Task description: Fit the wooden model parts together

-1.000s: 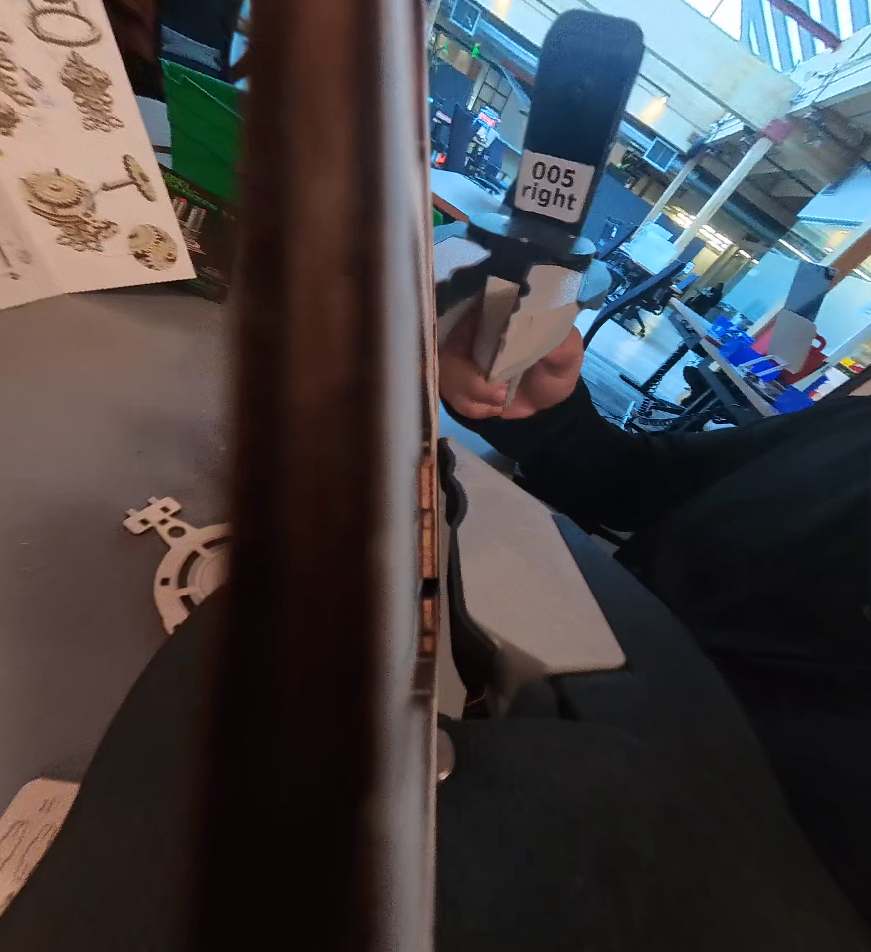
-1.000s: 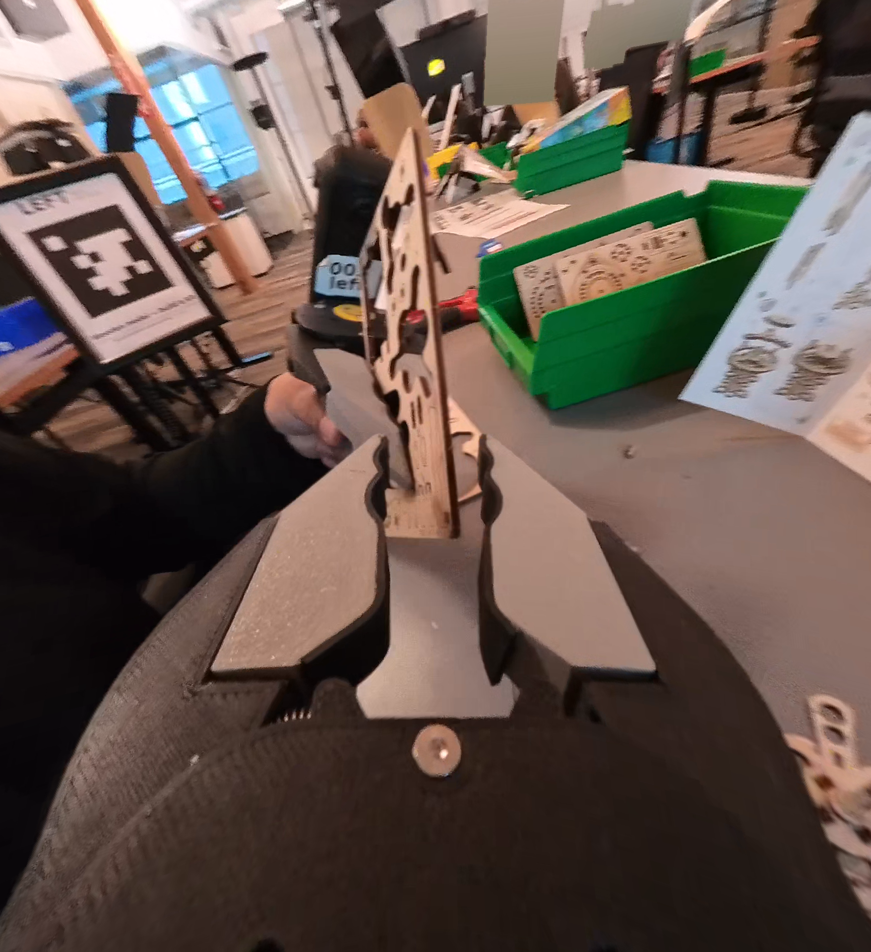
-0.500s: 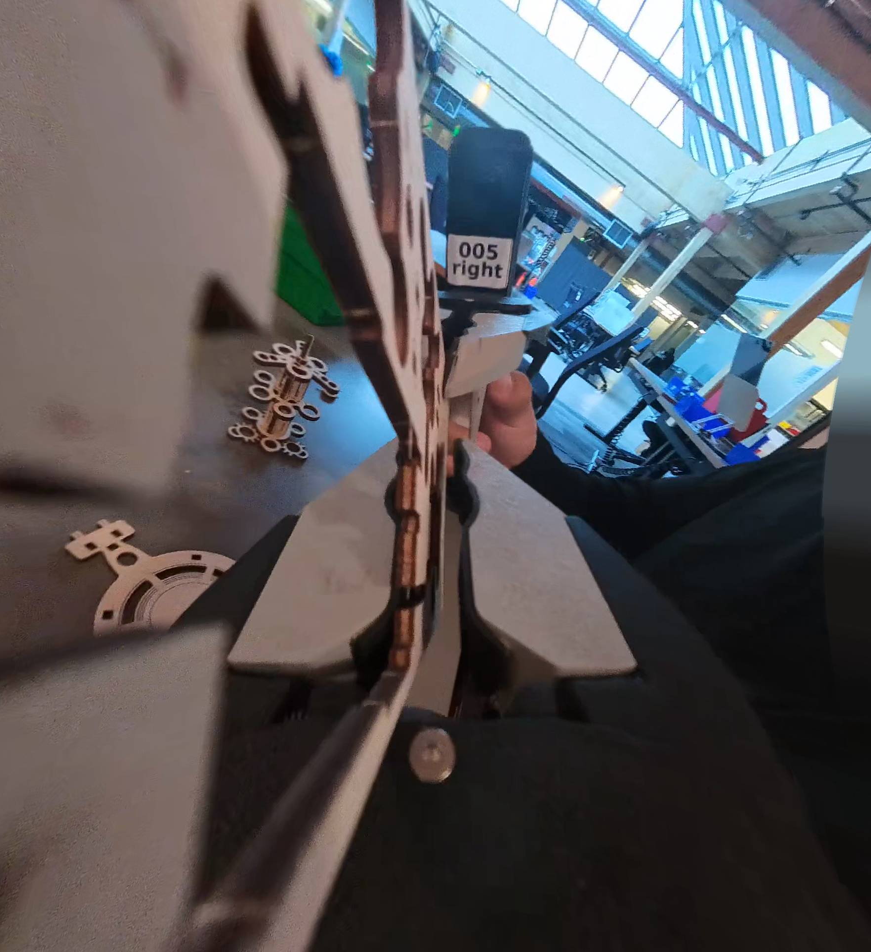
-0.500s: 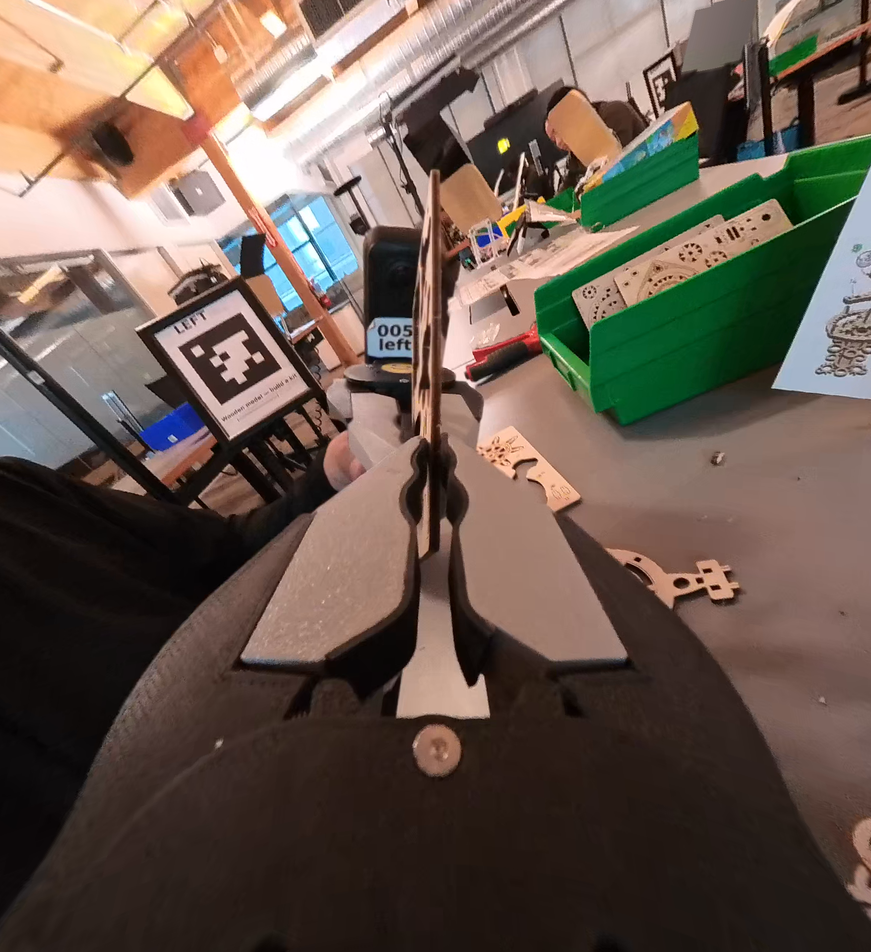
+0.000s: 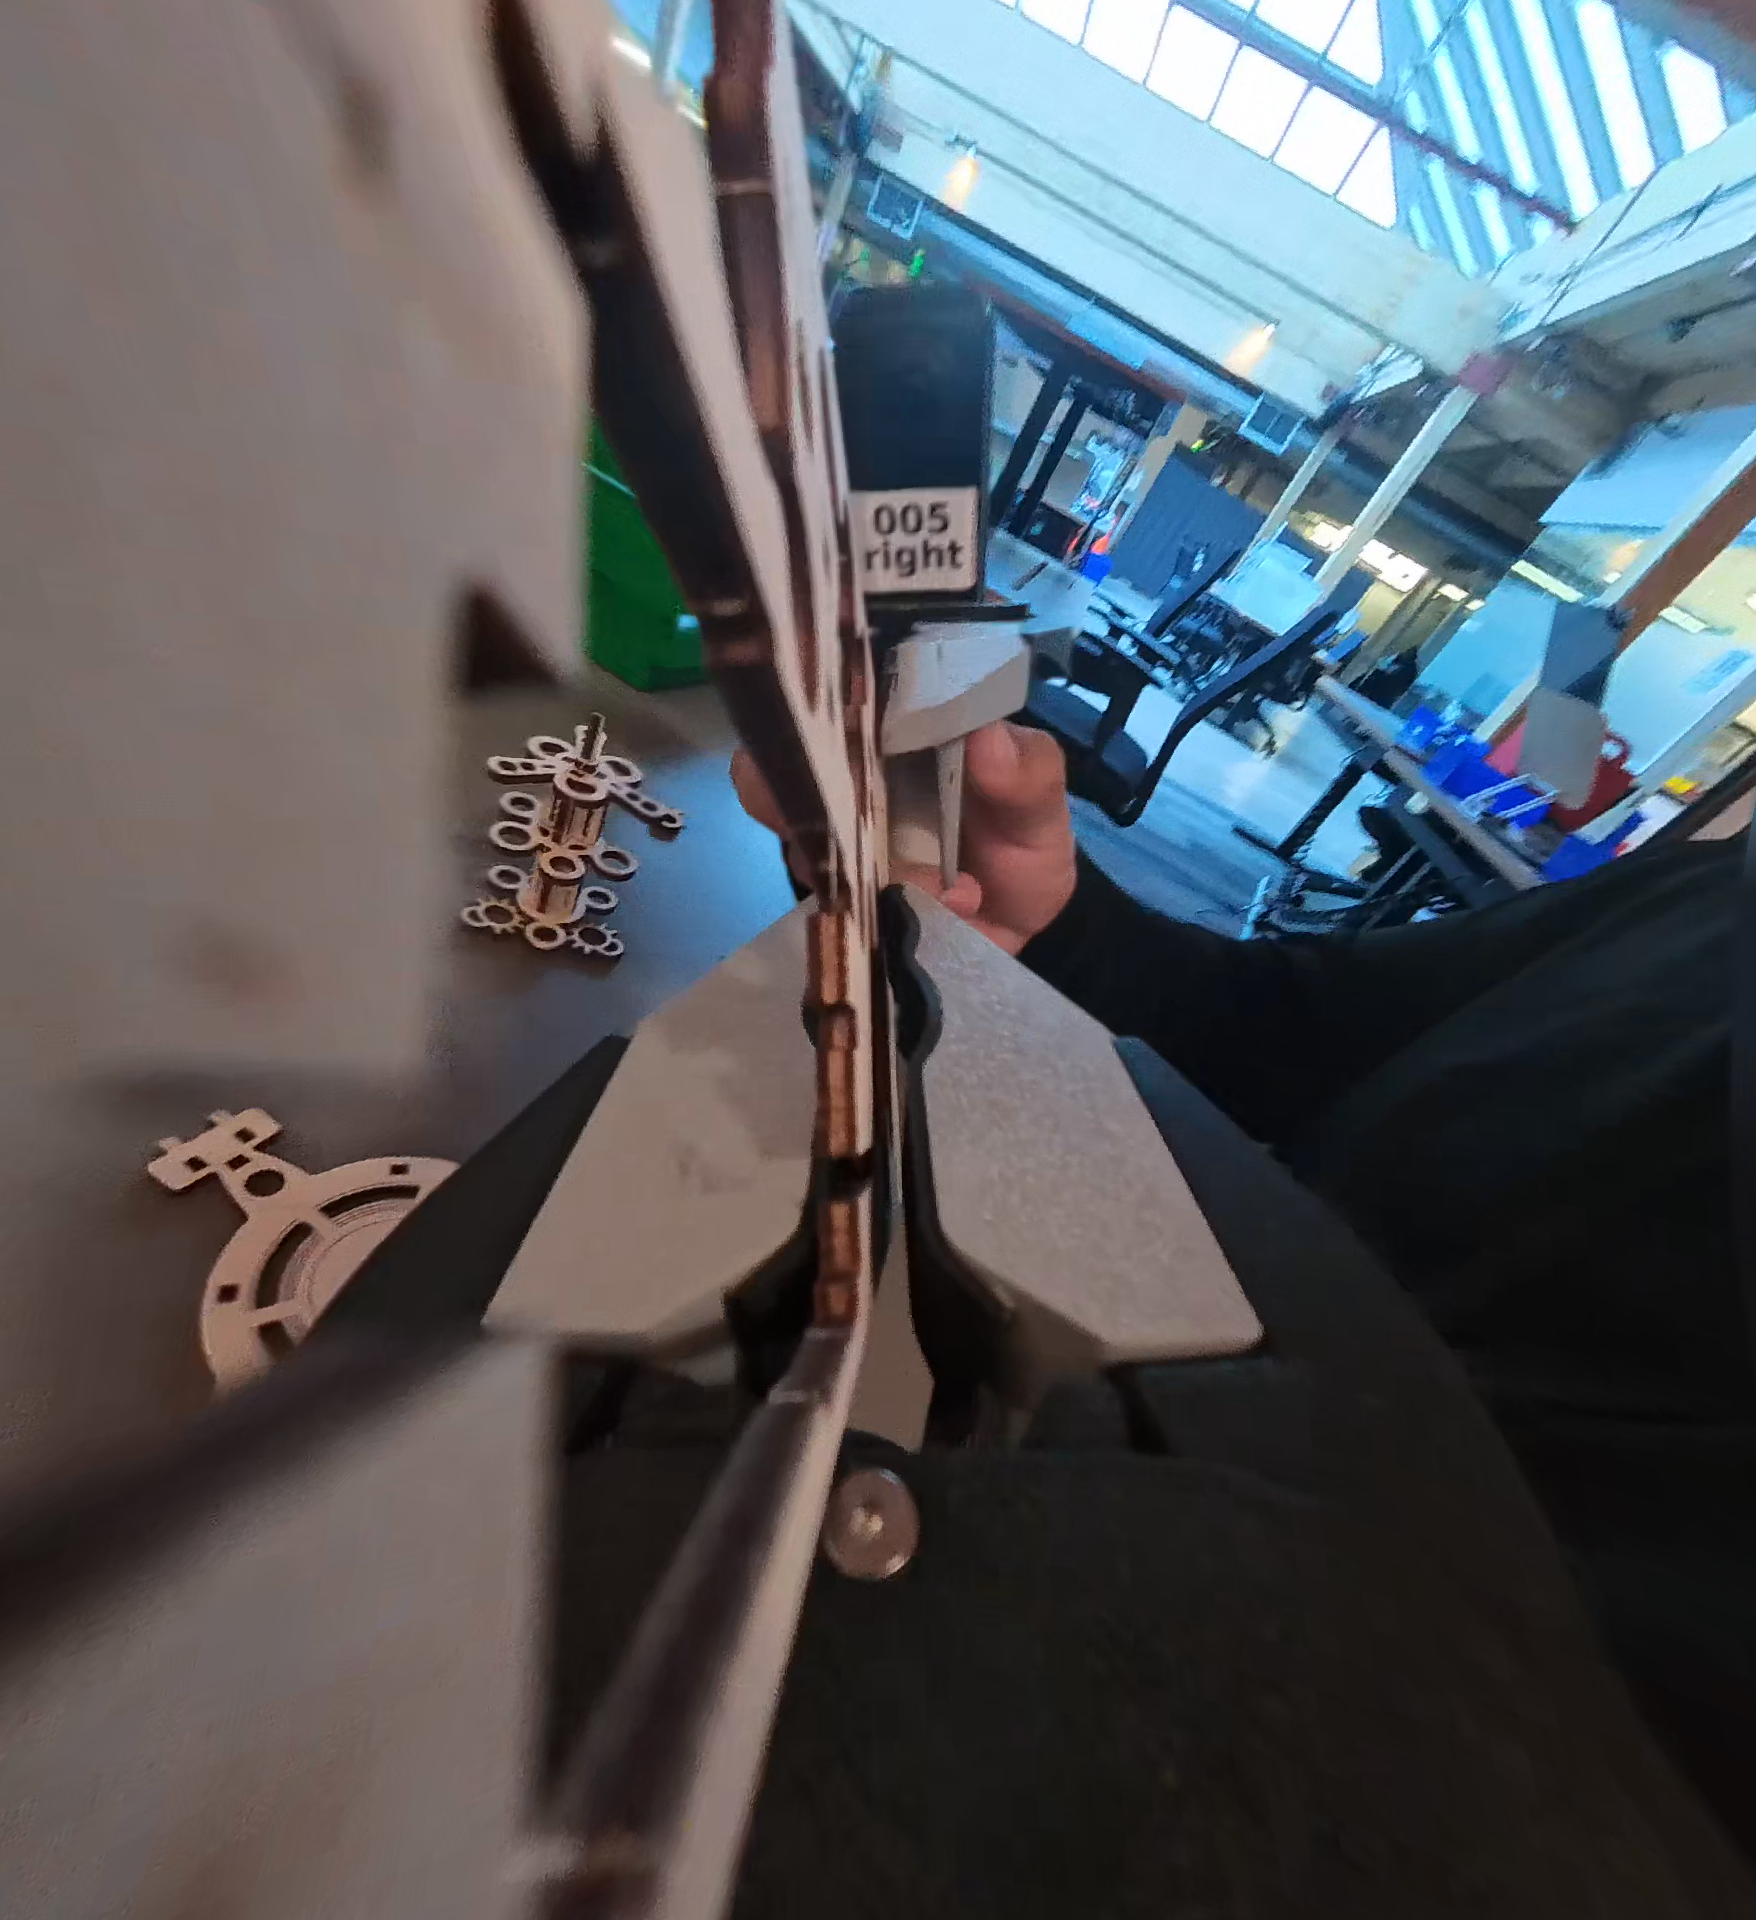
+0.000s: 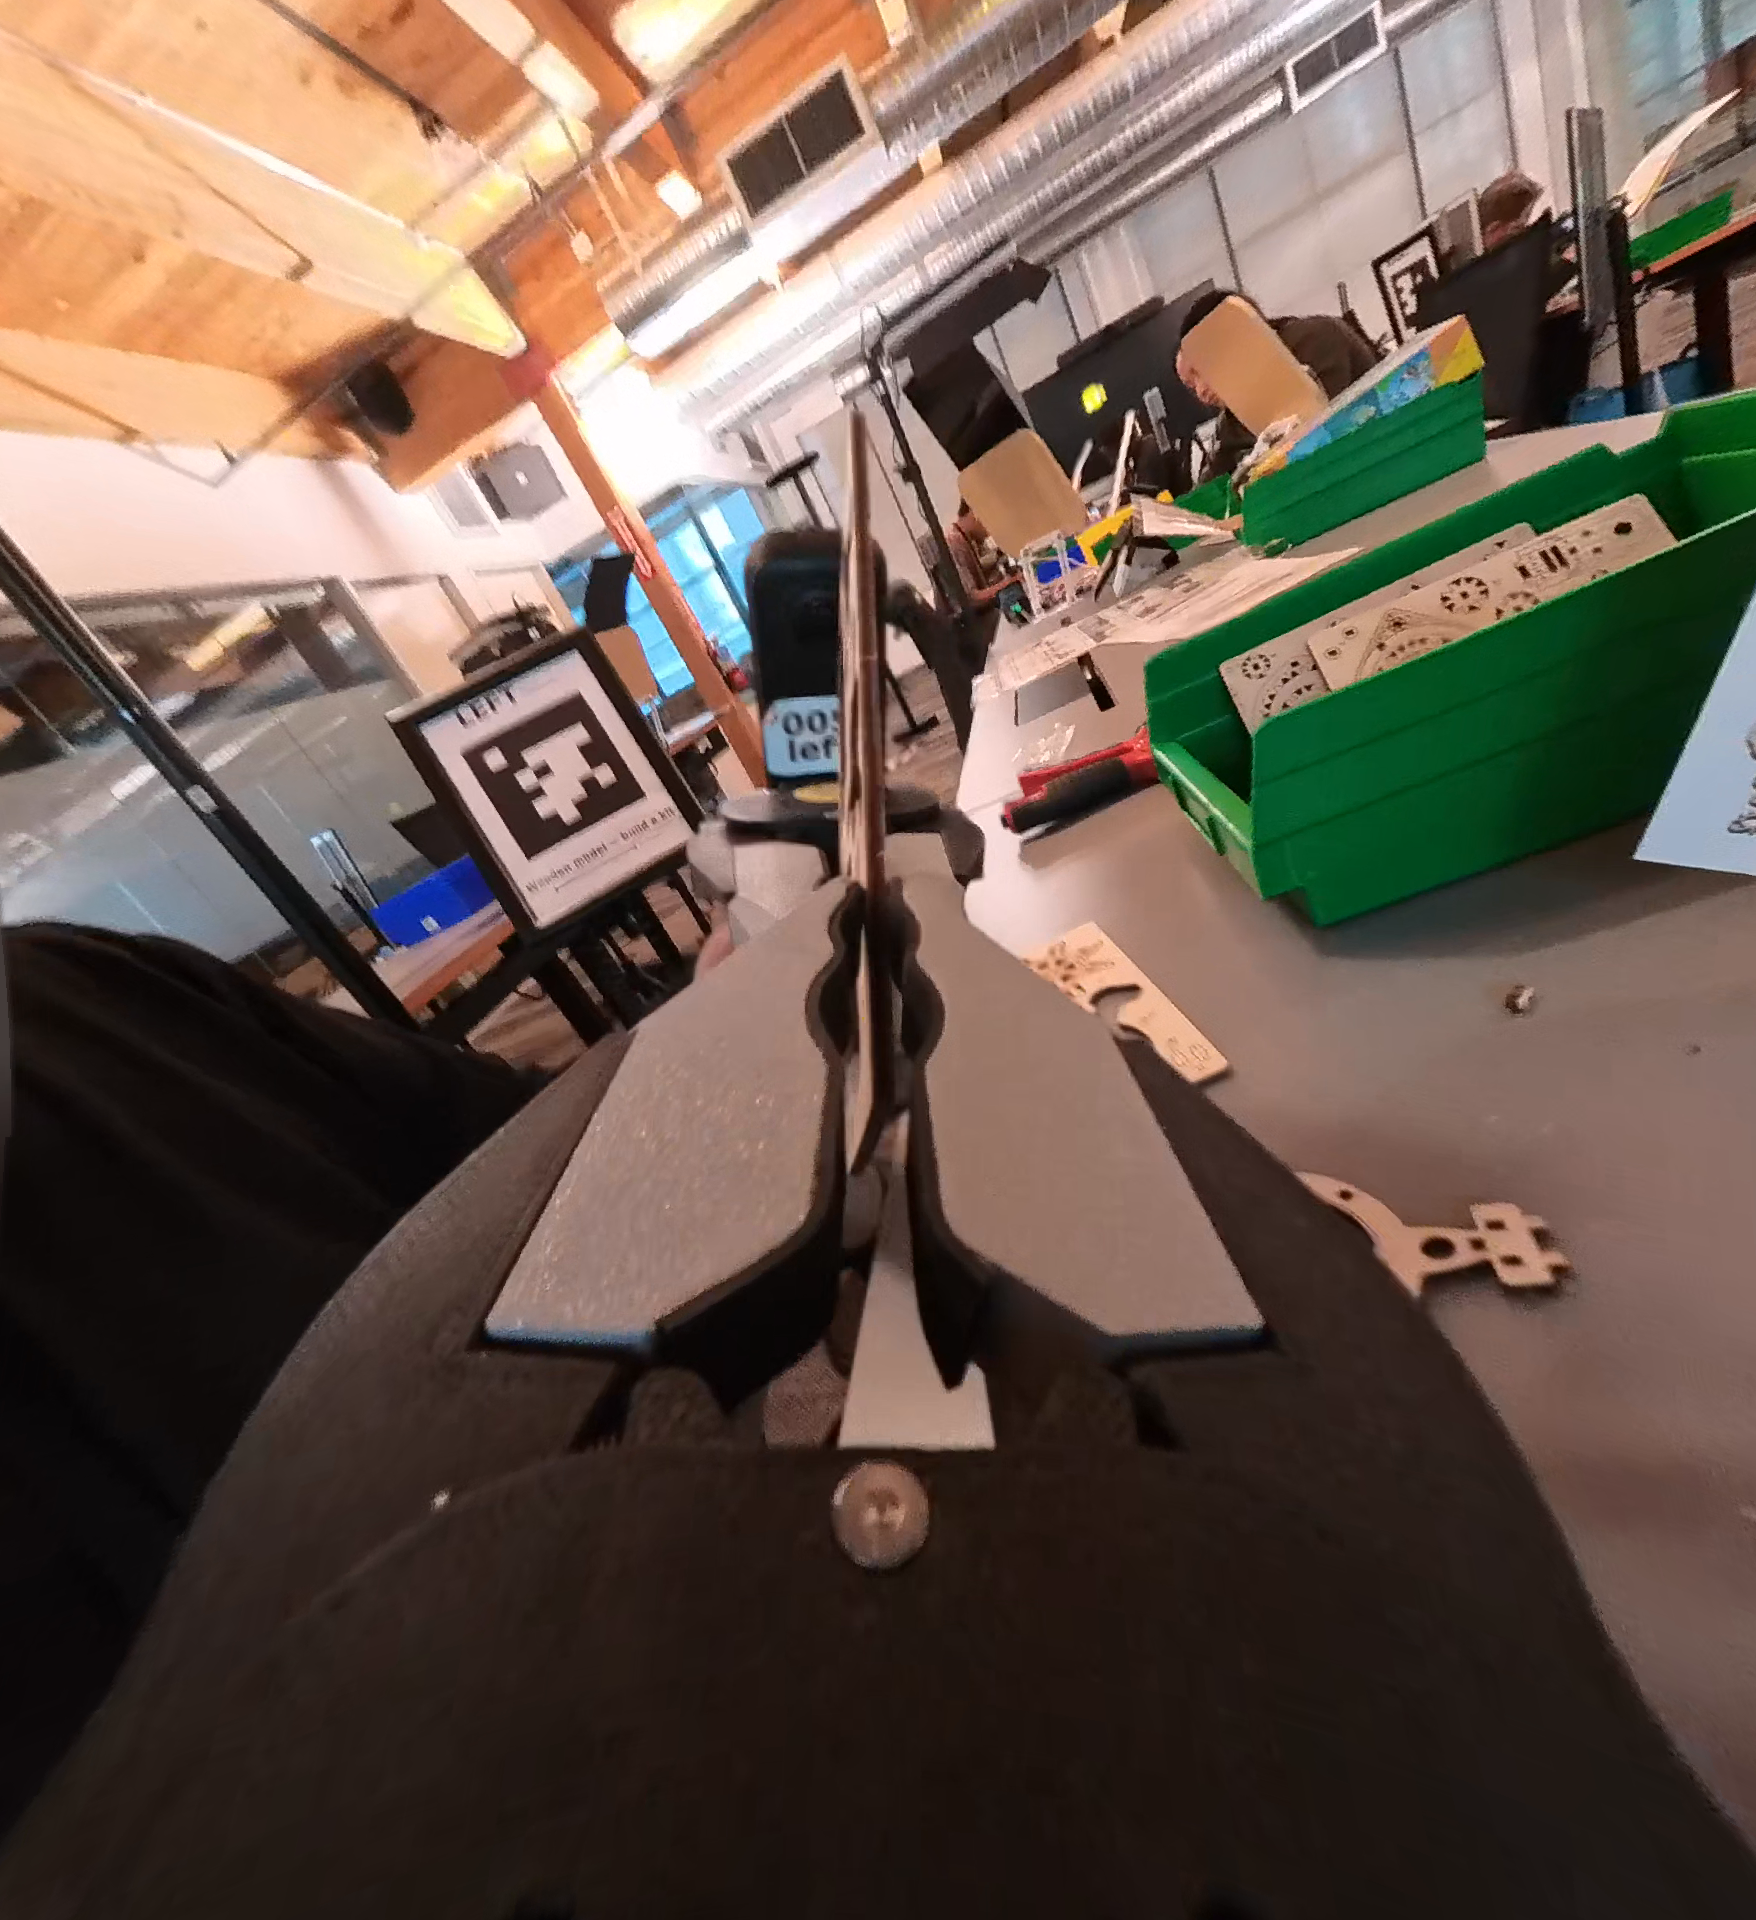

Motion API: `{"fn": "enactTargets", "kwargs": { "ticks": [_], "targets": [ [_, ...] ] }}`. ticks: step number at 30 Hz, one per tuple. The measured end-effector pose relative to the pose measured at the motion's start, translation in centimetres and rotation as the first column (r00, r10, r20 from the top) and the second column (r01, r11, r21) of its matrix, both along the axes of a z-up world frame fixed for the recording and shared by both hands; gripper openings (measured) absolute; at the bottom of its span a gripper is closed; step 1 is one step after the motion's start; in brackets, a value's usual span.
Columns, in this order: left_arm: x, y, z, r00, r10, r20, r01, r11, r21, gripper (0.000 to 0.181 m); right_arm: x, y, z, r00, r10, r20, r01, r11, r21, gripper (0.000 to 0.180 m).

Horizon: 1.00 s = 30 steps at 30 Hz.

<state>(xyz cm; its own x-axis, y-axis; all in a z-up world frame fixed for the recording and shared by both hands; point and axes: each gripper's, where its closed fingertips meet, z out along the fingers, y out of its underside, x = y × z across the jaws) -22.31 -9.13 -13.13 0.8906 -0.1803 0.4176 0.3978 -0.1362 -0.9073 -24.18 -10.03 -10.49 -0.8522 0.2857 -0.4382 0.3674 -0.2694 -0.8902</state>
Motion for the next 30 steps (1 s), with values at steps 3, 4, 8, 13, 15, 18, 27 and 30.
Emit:
{"fn": "enactTargets", "kwargs": {
  "ticks": [3, 4, 8, 13, 15, 18, 27, 30],
  "targets": [
    [-0.4, 0.0, -0.5, 0.996, 0.044, -0.072, -0.048, 0.997, -0.059, 0.001, 0.0, 0.3, -1.0, 0.998, -0.035, -0.046, 0.043, 0.982, 0.184, 0.007],
    [-0.5, -0.1, -0.7, 0.994, 0.054, -0.092, -0.061, 0.995, -0.082, 0.001, -0.1, 0.4, -1.4, 0.996, -0.055, -0.069, 0.071, 0.966, 0.249, 0.007],
    [-0.6, 0.1, -1.3, 0.987, 0.081, -0.141, -0.100, 0.986, -0.133, 0.001, -0.4, 0.7, -2.3, 0.982, -0.108, -0.152, 0.162, 0.899, 0.407, 0.009],
    [-0.8, 0.3, -2.2, 0.973, 0.101, -0.207, -0.143, 0.970, -0.198, 0.001, -0.6, 0.9, -3.1, 0.966, -0.126, -0.226, 0.229, 0.824, 0.518, 0.011],
    [-1.0, 0.3, -2.6, 0.962, 0.109, -0.251, -0.169, 0.959, -0.230, 0.002, -0.7, 1.0, -3.4, 0.959, -0.134, -0.248, 0.254, 0.793, 0.553, 0.011],
    [-1.2, 0.2, -3.0, 0.948, 0.113, -0.296, -0.192, 0.948, -0.255, 0.002, -0.9, 1.0, -3.8, 0.965, -0.131, -0.226, 0.237, 0.800, 0.552, 0.012],
    [-1.6, 0.2, -4.6, 0.954, 0.085, -0.286, -0.173, 0.939, -0.298, 0.002, -1.4, 0.8, -5.6, 0.986, -0.102, -0.135, 0.160, 0.819, 0.550, 0.013],
    [-1.8, 0.3, -4.9, 0.958, 0.097, -0.270, -0.176, 0.941, -0.290, 0.001, -1.6, 0.9, -5.9, 0.984, -0.117, -0.136, 0.173, 0.813, 0.556, 0.012]
  ]
}}
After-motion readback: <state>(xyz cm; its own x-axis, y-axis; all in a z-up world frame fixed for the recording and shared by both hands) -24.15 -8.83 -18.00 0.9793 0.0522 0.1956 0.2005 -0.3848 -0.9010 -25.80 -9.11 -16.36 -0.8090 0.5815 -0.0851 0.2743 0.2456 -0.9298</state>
